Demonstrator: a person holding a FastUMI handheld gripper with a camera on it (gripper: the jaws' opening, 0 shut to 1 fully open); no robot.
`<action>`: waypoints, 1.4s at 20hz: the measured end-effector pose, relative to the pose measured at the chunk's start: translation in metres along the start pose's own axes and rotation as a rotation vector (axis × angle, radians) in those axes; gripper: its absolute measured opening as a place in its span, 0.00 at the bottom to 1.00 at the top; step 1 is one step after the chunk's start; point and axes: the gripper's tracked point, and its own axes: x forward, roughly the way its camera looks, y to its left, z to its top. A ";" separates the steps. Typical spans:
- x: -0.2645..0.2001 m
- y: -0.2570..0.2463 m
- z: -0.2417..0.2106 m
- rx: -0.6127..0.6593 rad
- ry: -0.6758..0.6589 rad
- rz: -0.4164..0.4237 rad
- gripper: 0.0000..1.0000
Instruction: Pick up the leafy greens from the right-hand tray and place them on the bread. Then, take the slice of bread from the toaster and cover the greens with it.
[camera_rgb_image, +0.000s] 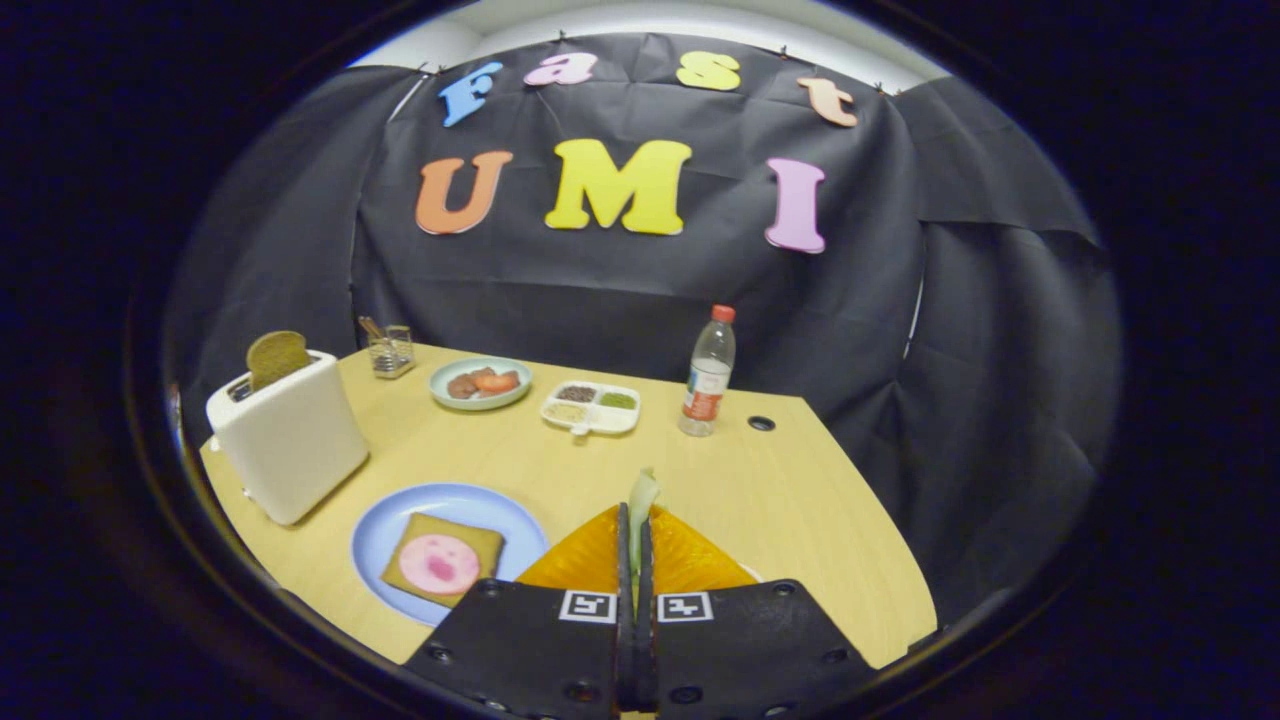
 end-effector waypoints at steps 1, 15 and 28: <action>-0.007 0.018 0.007 -0.014 -0.015 0.023 0.00; 0.036 0.173 -0.020 -0.067 0.000 0.197 0.00; 0.080 0.109 -0.063 0.080 0.115 0.103 0.35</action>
